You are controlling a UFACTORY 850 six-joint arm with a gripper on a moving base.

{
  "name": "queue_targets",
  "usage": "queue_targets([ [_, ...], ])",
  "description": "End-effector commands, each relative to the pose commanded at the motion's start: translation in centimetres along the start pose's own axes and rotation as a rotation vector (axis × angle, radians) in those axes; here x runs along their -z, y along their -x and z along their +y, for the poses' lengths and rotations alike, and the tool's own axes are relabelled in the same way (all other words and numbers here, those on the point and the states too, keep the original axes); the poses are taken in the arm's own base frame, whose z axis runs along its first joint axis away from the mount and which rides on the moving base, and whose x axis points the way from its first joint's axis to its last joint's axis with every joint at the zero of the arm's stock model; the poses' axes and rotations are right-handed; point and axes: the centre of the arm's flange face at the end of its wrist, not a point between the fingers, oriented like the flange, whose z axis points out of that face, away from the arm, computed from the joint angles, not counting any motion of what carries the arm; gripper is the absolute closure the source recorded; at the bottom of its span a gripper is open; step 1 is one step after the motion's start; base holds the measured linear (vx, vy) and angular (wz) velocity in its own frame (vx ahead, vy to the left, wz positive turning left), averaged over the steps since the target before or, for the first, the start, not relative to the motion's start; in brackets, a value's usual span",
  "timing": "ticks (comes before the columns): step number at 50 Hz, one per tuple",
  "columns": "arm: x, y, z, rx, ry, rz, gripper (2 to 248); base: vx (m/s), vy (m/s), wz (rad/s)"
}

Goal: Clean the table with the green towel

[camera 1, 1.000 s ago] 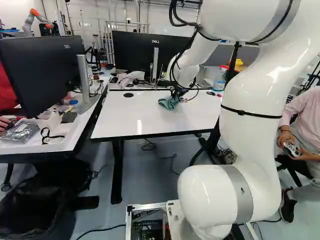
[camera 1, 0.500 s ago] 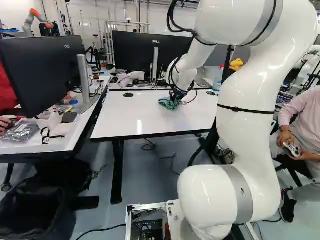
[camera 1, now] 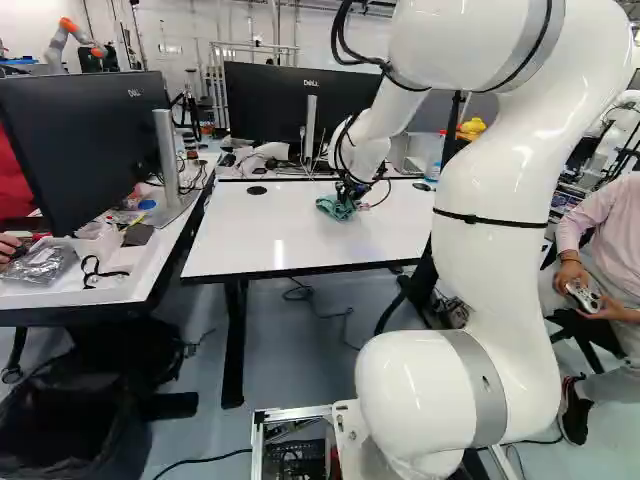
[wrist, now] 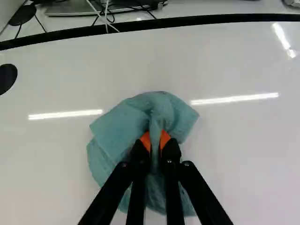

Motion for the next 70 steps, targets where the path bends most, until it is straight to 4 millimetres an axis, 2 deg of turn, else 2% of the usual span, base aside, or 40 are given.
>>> queue_targets([
  [18, 1.6, 1.9, -2.2, 0.033, -0.024, -0.013, 208, 0.000, 0.000, 0.000],
  [36, 3.7, 4.6, -2.3, 0.038, -0.027, -0.028, 208, 0.000, 0.000, 0.000],
  [46, 3.9, 4.9, -1.2, 0.020, -0.014, -0.030, 208, 0.000, 0.000, 0.000],
  [70, 2.5, 3.1, 2.7, -0.042, 0.030, -0.020, 208, 0.000, 0.000, 0.000],
])
